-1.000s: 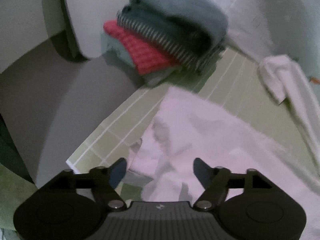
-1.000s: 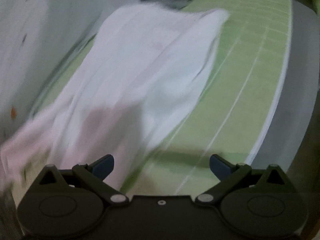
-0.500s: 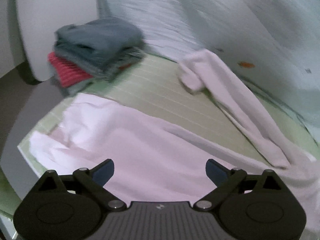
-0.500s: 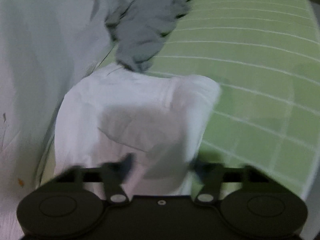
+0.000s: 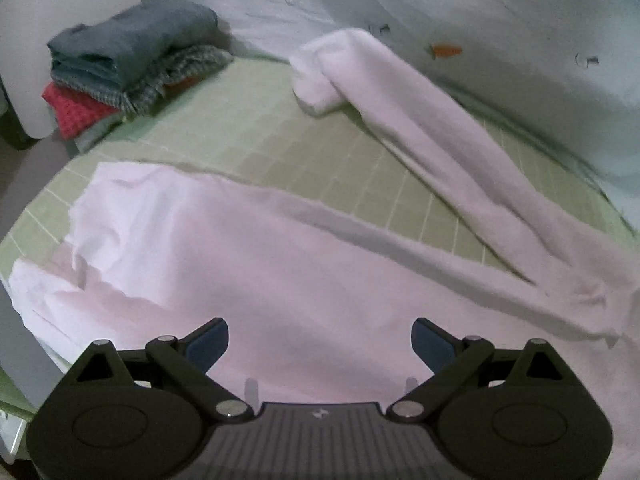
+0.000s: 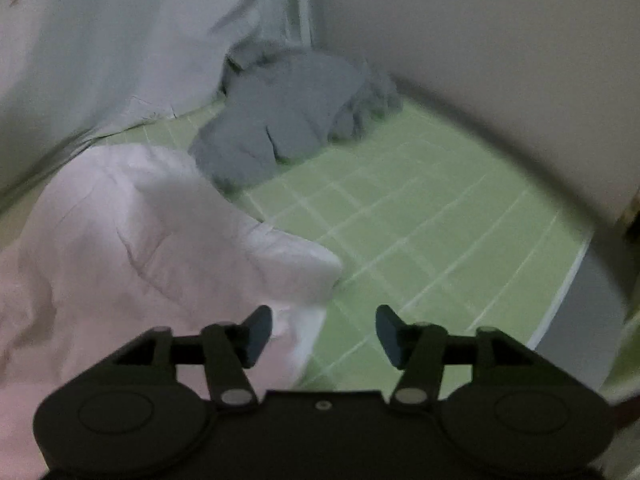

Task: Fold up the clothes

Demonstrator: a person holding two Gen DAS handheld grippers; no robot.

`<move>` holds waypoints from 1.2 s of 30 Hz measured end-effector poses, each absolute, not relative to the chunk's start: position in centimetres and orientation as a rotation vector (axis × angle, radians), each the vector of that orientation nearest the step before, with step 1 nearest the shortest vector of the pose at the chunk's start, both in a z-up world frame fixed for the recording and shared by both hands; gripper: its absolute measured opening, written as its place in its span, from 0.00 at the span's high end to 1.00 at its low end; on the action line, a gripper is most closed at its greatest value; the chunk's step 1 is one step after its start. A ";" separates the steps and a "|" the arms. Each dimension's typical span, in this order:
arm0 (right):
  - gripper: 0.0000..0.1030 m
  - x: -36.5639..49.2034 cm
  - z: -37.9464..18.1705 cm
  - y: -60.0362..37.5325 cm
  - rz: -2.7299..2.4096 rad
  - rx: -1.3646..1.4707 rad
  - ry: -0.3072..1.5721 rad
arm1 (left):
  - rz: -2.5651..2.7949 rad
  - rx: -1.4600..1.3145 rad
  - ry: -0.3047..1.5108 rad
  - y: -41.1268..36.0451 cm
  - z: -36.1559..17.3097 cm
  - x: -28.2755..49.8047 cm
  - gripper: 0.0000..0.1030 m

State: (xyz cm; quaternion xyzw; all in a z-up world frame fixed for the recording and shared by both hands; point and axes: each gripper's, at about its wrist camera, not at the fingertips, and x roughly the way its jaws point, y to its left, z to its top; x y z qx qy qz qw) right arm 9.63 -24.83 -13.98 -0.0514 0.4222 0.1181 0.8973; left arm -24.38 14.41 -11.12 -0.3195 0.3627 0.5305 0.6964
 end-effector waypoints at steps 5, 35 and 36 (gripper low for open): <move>0.06 6.6 -14.6 -18.3 0.391 -0.251 0.820 | 1.180 -0.750 0.833 15.8 -12.7 -24.0 0.05; 0.02 -6.8 -19.9 -13.0 0.820 -0.410 0.972 | 1.178 -0.827 1.016 7.2 -18.6 -29.7 0.00; 0.02 -6.7 -19.8 -13.1 0.827 -0.412 0.973 | 1.188 -0.842 1.008 6.8 -18.6 -30.1 0.00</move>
